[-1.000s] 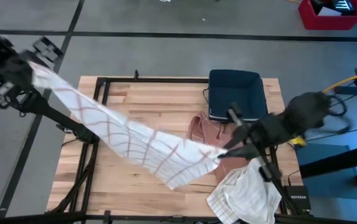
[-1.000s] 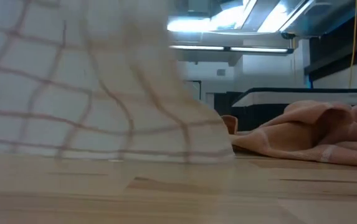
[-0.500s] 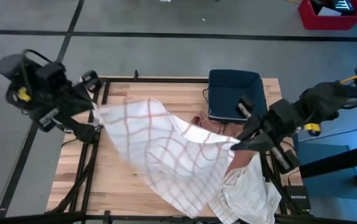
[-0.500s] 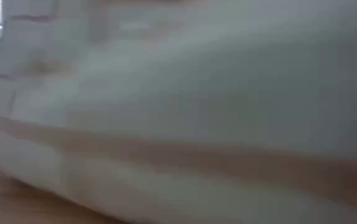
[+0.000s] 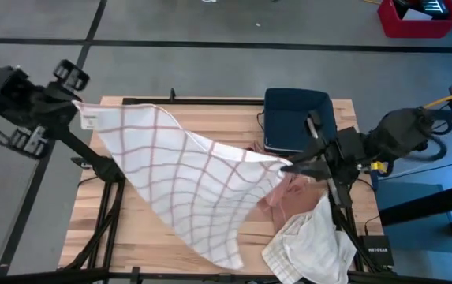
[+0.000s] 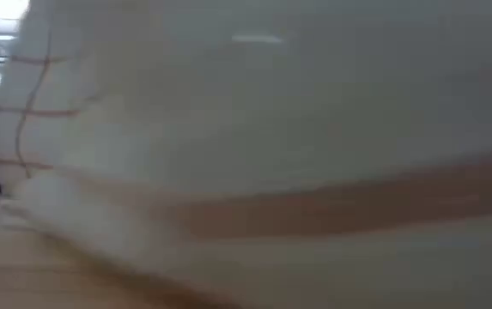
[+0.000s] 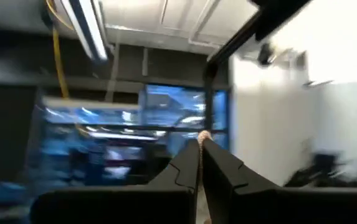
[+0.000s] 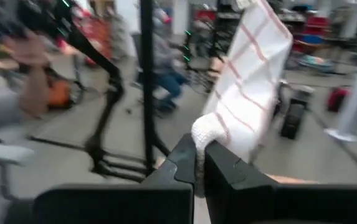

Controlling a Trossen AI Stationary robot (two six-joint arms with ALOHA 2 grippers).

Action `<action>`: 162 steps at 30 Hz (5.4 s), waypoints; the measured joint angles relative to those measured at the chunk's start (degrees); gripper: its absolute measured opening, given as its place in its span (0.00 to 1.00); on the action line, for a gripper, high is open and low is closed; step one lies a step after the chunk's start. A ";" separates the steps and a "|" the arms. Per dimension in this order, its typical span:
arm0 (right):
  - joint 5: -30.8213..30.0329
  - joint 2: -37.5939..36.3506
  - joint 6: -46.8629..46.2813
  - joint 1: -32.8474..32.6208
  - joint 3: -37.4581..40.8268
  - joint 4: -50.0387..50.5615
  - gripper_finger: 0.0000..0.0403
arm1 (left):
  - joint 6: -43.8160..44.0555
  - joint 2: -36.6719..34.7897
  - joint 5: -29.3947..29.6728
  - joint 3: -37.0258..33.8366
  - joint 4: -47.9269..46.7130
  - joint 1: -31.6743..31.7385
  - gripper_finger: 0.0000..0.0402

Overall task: Fold towel
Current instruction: Fold the brown striped towel on the table

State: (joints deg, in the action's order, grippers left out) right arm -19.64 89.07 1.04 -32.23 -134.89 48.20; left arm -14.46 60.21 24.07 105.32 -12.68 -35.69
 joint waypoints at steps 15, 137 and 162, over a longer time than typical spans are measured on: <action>-10.96 3.97 5.46 6.14 0.11 13.92 0.04 | 20.95 -1.88 24.44 0.02 -43.47 -2.42 0.01; -5.80 -1.88 14.44 2.54 -0.02 -9.36 0.04 | -56.39 12.16 52.66 14.03 24.64 -30.67 0.00; -11.17 3.74 11.12 7.06 -0.02 6.15 0.04 | -9.59 5.43 65.98 13.20 -20.35 -25.59 0.00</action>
State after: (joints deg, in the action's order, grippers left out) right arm -30.81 92.81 12.16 -25.17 -134.91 54.35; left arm -24.05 65.64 90.05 118.52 -33.03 -61.28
